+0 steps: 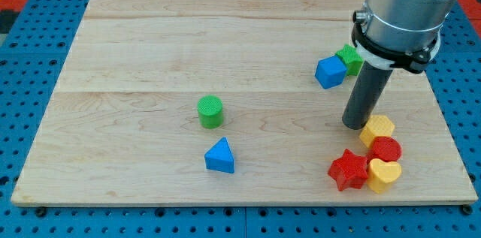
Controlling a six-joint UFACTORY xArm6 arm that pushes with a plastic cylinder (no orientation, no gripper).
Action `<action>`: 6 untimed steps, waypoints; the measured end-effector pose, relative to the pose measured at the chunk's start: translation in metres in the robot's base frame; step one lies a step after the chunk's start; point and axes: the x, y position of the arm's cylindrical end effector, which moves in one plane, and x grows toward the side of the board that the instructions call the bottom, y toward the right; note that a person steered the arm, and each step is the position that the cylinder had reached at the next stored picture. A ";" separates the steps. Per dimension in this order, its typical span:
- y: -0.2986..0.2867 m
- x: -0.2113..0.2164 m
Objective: Move the arm away from the yellow hexagon
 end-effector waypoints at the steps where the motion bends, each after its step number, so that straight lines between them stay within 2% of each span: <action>1: -0.002 0.000; 6: -0.042 0.000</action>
